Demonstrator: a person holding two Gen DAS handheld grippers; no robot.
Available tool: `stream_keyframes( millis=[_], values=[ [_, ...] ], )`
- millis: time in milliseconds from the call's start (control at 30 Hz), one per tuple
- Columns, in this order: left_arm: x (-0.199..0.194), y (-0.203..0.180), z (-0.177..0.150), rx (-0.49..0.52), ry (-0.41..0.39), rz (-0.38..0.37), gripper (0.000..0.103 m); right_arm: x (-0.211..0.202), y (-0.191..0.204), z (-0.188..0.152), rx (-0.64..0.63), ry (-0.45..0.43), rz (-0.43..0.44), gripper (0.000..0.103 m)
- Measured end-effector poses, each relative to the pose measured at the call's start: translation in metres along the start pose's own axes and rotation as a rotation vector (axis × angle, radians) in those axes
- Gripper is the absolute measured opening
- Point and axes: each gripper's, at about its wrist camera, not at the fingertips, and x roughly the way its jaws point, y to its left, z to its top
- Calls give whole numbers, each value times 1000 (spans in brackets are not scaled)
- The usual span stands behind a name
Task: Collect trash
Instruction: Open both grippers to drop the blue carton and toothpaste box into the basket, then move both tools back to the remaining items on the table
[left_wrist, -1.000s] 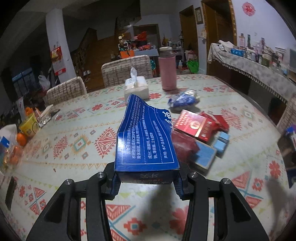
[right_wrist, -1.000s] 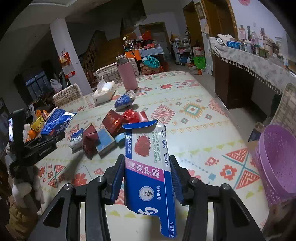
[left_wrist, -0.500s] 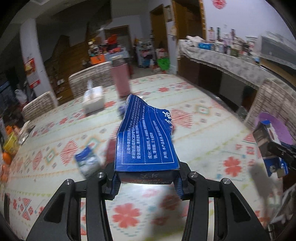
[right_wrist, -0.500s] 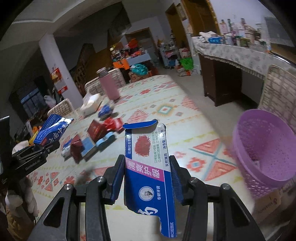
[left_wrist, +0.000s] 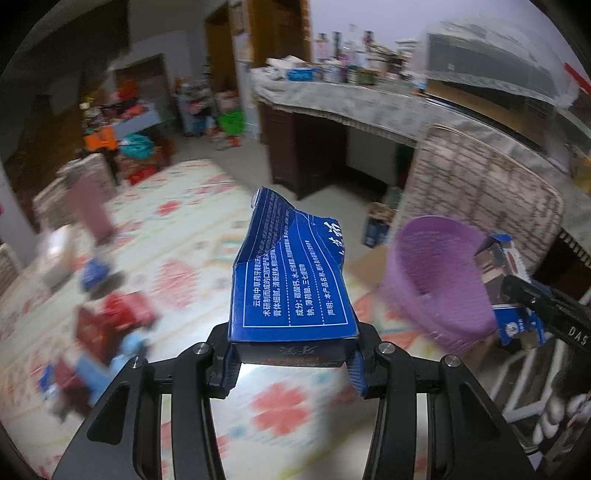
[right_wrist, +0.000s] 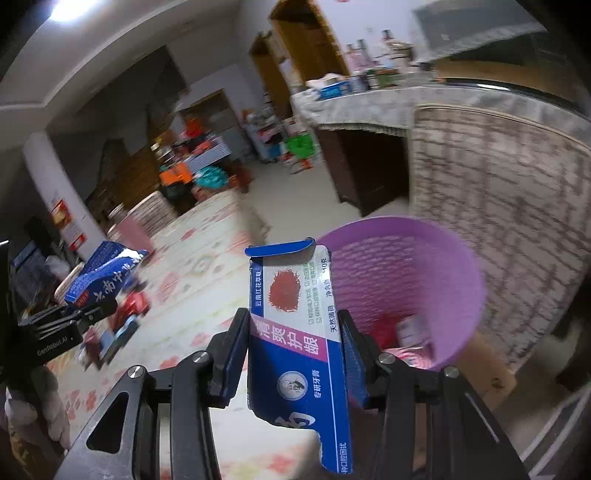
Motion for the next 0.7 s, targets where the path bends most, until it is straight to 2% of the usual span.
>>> stream_keyframes(
  millis=[167,300,367,400,433,500,633,700],
  values=[
    [37,-52,30,36,50,-106,45,3,-31,17,44,-13,-26,51],
    [54,-79,49,57,65,-161,45,9,-45,32,57,-21,-39,51],
    [60,-87,55,62,74,-193,51,15,-50,40,66,-24,-41,53],
    [61,-89,57,61,77,-203,61,17,-53,41,73,-24,-46,53],
    [61,-89,57,55,72,-205,68,20,-57,44,92,-25,-52,58],
    [57,-87,54,49,59,-206,74,23,-61,45,116,-29,-49,63],
    [49,-77,40,54,63,-192,76,27,-59,41,121,-25,-46,67],
    [44,-69,32,45,61,-185,80,31,-55,37,118,-10,-38,67]
  ],
)
